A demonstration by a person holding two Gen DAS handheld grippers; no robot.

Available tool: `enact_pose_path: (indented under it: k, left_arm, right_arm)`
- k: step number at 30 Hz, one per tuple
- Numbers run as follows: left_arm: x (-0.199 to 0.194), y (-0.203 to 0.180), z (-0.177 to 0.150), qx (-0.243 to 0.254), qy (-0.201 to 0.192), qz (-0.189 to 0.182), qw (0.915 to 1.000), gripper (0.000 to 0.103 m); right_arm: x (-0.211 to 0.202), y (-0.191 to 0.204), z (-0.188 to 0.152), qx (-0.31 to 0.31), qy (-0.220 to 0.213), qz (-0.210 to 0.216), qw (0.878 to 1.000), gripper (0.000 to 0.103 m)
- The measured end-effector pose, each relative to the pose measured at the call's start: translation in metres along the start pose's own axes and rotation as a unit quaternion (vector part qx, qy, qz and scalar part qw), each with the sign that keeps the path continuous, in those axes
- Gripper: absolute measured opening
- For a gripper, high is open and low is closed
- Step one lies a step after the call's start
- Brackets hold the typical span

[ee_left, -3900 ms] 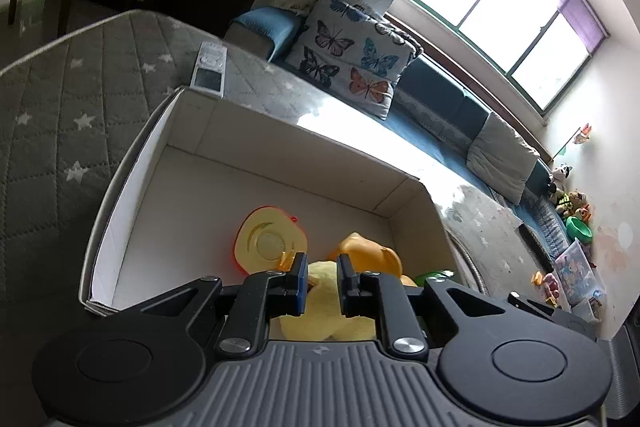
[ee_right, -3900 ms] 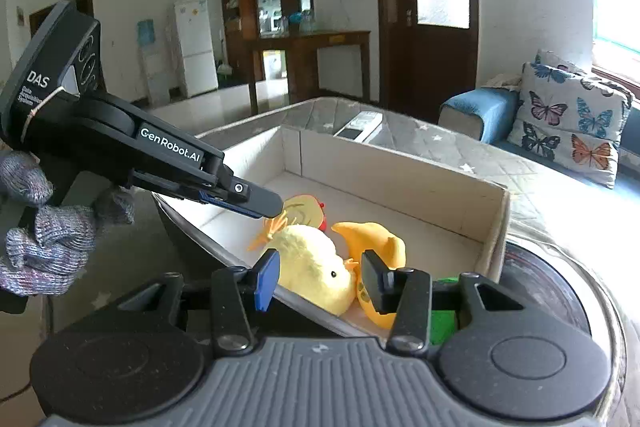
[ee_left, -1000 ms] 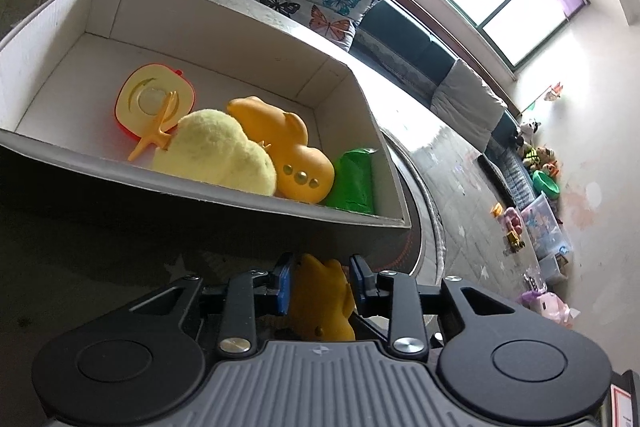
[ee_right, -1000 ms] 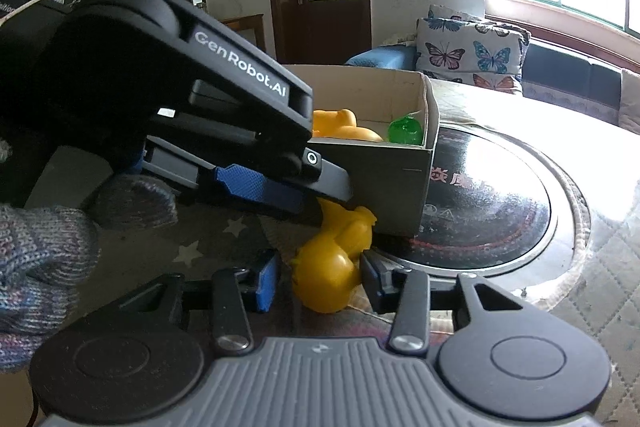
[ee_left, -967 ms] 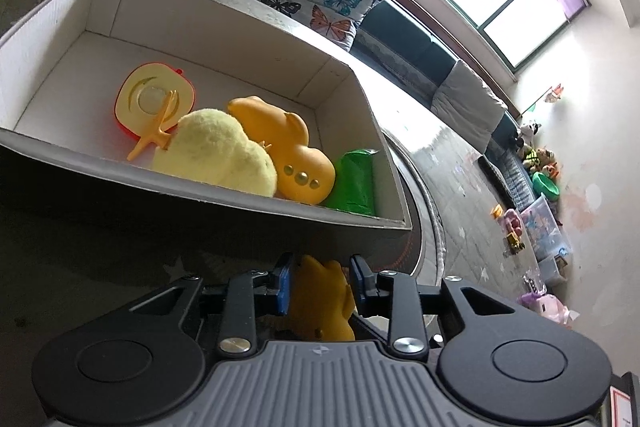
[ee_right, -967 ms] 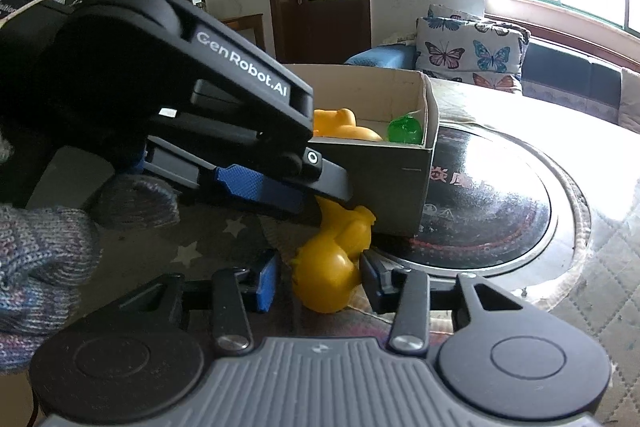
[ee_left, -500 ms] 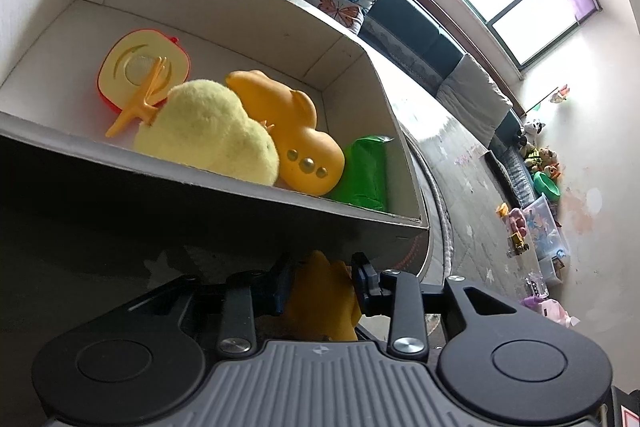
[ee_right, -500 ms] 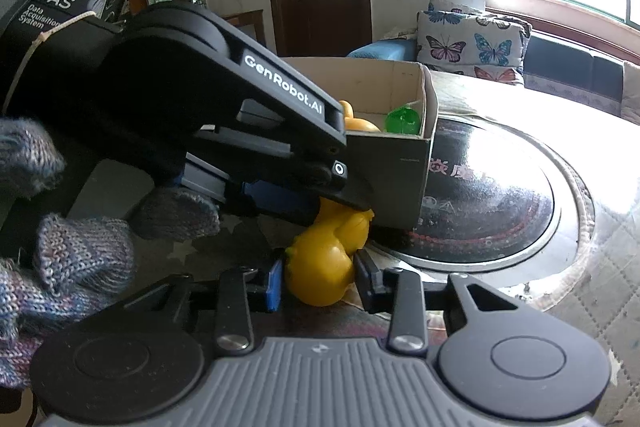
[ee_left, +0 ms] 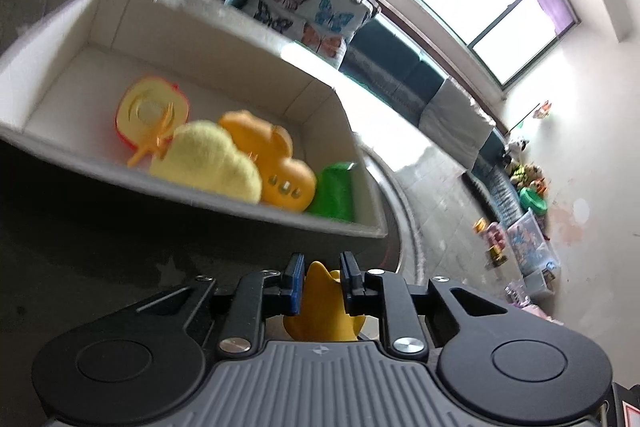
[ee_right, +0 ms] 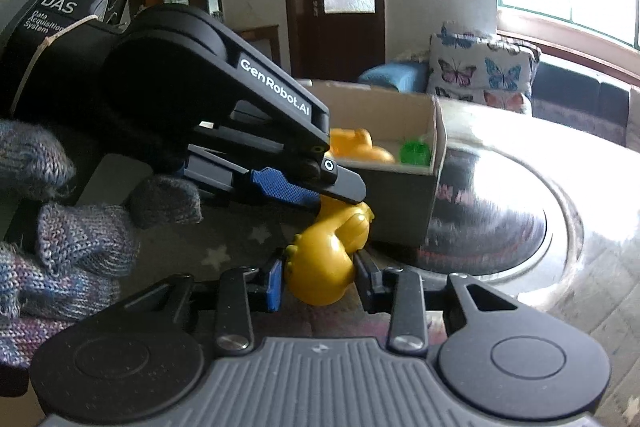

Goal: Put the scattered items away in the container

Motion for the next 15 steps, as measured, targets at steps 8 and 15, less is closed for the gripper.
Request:
enact_pose_path:
  k: [8,15]
  left_arm:
    - [-0.023,-0.011,0.048,0.002,-0.064,-0.007,0.9979,0.021]
    - [-0.006,0.004,0.076,-0.022,-0.075,0.0,0.9969,0.021]
  right_arm:
    - [0.004,0.0,0.053,-0.05,-0.043,0.011,0.998,0.035]
    - [0.047,-0.009,0.082,-0.08,-0.042,0.025,0.996,0.035]
Point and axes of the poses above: each gripper's, at about its wrist camera, not at the fingertips, and x roughly the way its jaws point, y to its left, z to its top, the point moved 8 cm from there along x, roughly the way its jaws point, and after that the axes turned 2 degrees about z, right-handed, at the moved point
